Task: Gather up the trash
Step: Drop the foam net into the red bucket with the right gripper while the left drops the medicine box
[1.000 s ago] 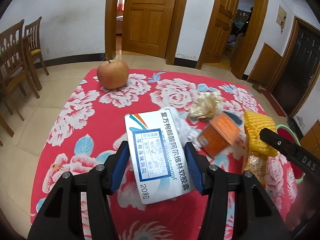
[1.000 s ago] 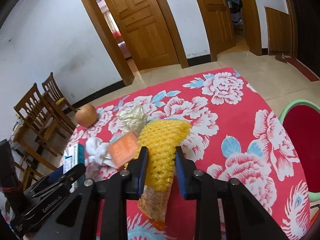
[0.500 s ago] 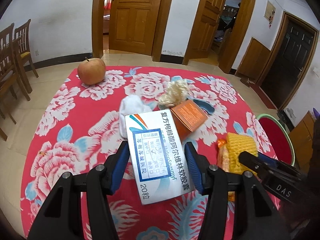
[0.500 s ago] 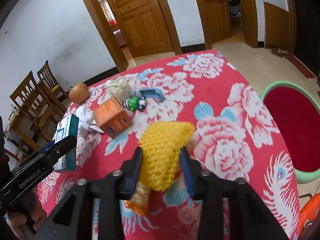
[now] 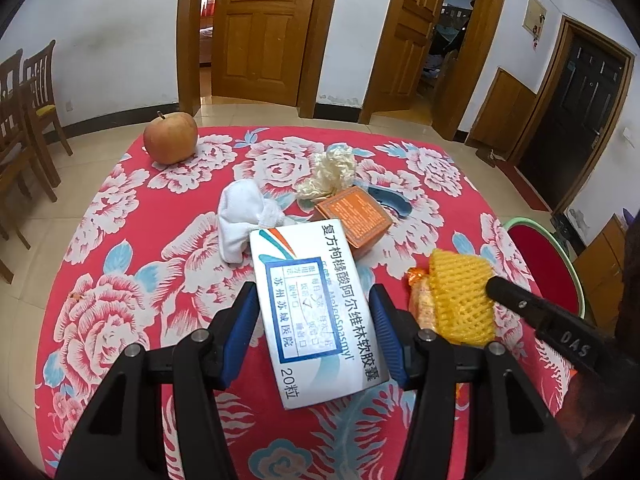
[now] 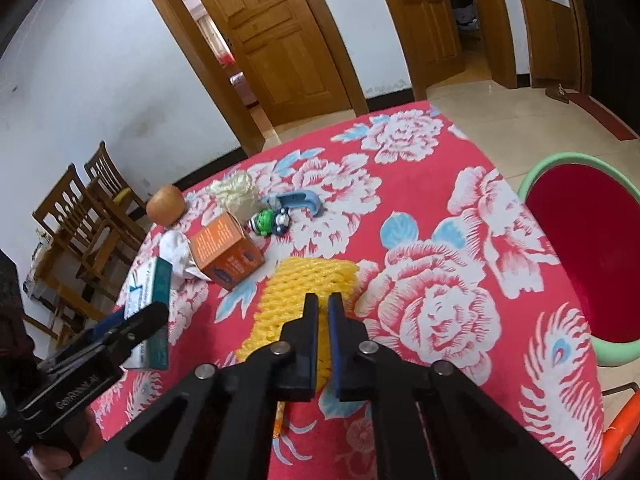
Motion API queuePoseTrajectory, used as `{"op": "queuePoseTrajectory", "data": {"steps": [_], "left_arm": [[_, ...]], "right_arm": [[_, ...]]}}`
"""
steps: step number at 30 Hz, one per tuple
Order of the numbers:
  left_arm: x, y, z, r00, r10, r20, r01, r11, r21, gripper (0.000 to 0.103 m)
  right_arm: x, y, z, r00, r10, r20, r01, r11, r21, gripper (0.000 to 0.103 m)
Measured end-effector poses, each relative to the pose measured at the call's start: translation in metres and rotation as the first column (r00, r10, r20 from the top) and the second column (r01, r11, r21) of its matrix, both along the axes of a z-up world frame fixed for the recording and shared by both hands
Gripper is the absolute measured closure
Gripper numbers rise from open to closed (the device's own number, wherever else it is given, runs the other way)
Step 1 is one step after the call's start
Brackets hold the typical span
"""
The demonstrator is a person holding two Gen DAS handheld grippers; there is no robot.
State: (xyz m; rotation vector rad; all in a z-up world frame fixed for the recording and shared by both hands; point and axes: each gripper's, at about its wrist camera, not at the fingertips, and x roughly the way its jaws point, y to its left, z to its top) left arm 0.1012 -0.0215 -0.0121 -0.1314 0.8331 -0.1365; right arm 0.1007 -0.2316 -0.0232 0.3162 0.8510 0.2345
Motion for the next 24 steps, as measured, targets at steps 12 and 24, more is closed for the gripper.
{"op": "queuePoseTrajectory", "data": {"steps": [12, 24], "left_arm": [[-0.007, -0.036, 0.019, 0.996, -0.087, 0.02, 0.088, 0.996, -0.025, 0.046], [-0.006, -0.102, 0.026, 0.979, -0.205, 0.015, 0.205, 0.979, -0.006, 0.046]], "right_arm": [[-0.032, -0.043, 0.043, 0.988, -0.092, 0.128, 0.092, 0.996, 0.002, 0.097], [-0.056, -0.105, 0.048, 0.964, -0.219, 0.148, 0.217, 0.976, 0.031, 0.097]]}}
